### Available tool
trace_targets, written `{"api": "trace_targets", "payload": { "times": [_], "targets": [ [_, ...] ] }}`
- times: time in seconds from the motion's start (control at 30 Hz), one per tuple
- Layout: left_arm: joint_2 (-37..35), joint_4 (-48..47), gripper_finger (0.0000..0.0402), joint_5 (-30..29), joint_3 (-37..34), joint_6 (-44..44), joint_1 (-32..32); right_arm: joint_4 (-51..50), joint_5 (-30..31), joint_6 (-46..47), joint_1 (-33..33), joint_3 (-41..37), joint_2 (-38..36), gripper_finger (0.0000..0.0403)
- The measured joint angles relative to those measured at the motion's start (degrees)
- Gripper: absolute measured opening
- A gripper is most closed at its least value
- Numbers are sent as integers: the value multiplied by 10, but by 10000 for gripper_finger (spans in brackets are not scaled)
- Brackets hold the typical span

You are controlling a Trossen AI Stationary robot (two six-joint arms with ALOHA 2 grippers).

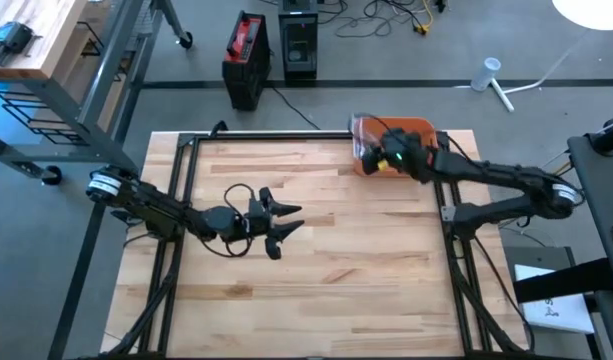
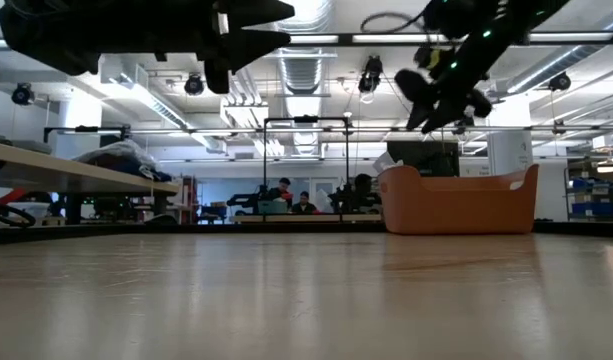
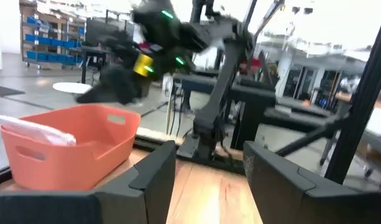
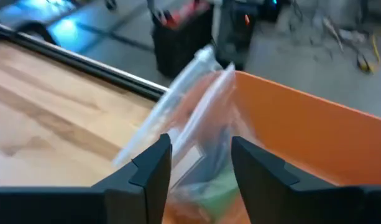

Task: Roll bandage
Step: Close the transparent zip bag

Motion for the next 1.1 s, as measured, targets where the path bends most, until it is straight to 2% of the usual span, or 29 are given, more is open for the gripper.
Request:
{"api": "trace_targets", "payload": {
  "times": [0.07,0.2,0.4,0.6,0.73,1.0,1.1],
  "targets": [
    [-1,-27,182,6,6,0,-1,-13,-36,2,-32,29,45,175],
    [-17,-70,185,59,14,29,-1,-29,-110,-3,-78,88,128,201],
    [-73,-146,179,76,15,28,-1,-128,-119,13,-115,184,236,223],
    [-134,-250,159,103,14,25,-4,-195,-119,16,-121,255,295,212],
    [-153,-268,149,105,7,22,-9,-203,-119,-12,-121,280,307,179],
    [-144,-268,128,106,4,21,-20,-227,-145,-20,-124,285,309,34],
    [-140,-265,120,106,4,19,-22,-241,-145,-25,-128,284,309,7]
  ]
}}
